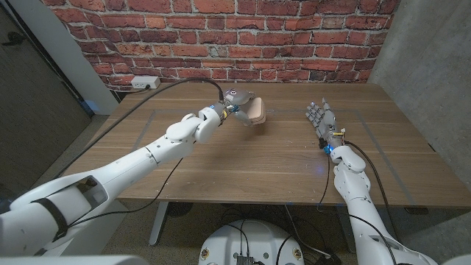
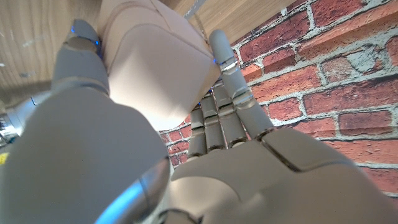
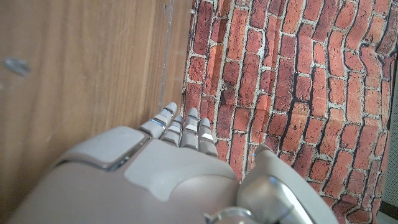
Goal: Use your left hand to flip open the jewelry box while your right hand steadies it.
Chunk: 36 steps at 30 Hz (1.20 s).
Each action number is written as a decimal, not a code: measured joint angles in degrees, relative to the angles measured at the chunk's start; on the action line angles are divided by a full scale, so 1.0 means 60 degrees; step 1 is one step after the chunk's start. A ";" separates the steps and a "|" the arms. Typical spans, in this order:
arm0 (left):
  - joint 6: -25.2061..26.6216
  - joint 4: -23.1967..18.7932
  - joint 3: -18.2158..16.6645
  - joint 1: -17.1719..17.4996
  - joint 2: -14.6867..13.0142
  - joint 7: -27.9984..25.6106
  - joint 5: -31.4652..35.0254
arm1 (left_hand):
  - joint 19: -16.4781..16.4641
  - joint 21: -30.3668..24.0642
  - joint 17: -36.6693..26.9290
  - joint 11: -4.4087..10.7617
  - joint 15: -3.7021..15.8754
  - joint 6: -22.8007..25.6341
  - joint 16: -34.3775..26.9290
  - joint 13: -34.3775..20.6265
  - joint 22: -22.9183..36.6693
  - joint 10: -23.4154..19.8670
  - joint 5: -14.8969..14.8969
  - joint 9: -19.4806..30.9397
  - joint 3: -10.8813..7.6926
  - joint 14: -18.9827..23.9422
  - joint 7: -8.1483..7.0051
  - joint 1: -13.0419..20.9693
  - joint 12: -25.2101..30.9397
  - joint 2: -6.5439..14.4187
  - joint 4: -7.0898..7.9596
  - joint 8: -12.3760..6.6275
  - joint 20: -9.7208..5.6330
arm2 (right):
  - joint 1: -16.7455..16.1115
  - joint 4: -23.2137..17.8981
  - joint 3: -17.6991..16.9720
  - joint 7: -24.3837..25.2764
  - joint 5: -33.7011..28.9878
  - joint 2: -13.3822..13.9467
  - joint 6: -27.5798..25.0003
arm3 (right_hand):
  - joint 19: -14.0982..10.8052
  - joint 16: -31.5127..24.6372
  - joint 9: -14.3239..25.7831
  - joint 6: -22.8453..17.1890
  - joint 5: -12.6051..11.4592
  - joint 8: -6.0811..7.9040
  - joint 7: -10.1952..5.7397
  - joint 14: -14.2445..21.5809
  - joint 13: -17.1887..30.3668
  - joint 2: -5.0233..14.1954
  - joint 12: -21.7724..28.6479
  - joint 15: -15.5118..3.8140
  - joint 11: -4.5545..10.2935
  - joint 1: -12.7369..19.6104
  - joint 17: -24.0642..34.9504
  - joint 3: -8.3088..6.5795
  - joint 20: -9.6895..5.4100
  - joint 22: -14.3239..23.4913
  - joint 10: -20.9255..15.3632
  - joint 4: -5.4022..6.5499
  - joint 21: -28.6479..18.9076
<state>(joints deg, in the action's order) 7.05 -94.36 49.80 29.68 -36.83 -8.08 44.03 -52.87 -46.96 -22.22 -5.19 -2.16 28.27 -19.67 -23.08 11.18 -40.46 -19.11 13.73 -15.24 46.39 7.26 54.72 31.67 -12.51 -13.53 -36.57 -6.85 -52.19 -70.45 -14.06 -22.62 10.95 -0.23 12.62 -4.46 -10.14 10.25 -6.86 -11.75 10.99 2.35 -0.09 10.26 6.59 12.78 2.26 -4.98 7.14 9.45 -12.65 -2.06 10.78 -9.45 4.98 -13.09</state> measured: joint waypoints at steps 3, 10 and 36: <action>-0.0115 0.0089 -0.0108 0.0090 0.0048 -0.0387 -0.0364 | 0.0000 -0.0016 -0.0034 0.0001 0.0000 0.0000 0.0001 -0.0002 -0.0001 -0.0001 0.0000 0.0000 0.0000 0.0000 0.0000 0.0000 0.0000 0.0000 0.0000 0.0002 0.0000 | -0.0019 -0.0021 0.0003 0.0005 -0.0016 -0.0003 -0.0005 | 0.0000 0.0000 0.0000 0.0000 0.0000 0.0000 0.0000 0.0000 0.0000 0.0000 0.0000 0.0000 0.0000 0.0000 0.0000 0.0000 0.0000 0.0000 0.0000 0.0000 0.0000; -0.0368 0.0309 -0.0315 0.0267 0.0169 -0.1017 -0.1043 | 0.0000 -0.0088 -0.0088 0.0002 0.0000 0.0001 0.0006 -0.0021 -0.0002 -0.0002 -0.0013 -0.0001 0.0000 0.0000 0.0001 0.0000 0.0000 0.0000 0.0000 0.0032 0.0000 | -0.0039 -0.0050 0.0022 0.0023 -0.0061 -0.0008 -0.0009 | -0.0036 0.0000 0.0000 0.0000 0.0000 0.0000 0.0000 0.0000 0.0000 0.0000 0.0000 0.0000 -0.0001 0.0000 0.0000 -0.0042 0.0037 0.0000 0.0001 -0.0041 0.0065; -0.2082 0.1544 -0.1141 0.0707 0.0999 -0.1433 -0.5200 | 0.0050 -0.0306 -0.0263 0.0004 0.0000 0.0001 0.0063 -0.0087 -0.0049 -0.0005 -0.0141 0.0089 -0.0118 0.0000 0.0001 0.0000 0.0000 -0.0001 -0.0118 -0.0019 0.0050 | -0.0356 -0.0797 0.0384 0.0179 -0.0809 0.0030 0.0482 | -0.0070 0.0000 0.0000 0.0000 0.0000 0.0000 0.0000 0.0000 0.0000 -0.0132 -0.0047 0.0000 -0.0001 0.0477 0.0000 -0.0240 0.0071 -0.0021 0.0001 -0.0403 0.0111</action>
<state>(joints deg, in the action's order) -5.44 -85.09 42.95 33.92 -30.84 -16.68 12.83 -52.57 -48.80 -23.80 -5.17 -2.16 28.28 -19.29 -23.61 10.89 -40.49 -19.95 14.26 -15.94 46.39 7.26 54.72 31.67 -12.52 -14.23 -36.68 -6.55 -54.32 -75.24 -11.75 -21.55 6.10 -0.05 15.51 -4.89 -10.14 10.26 -6.85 -11.75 10.99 2.35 -0.09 10.26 5.80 12.50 2.26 -4.99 10.00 9.45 -14.09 -1.63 10.66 -9.44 2.56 -12.42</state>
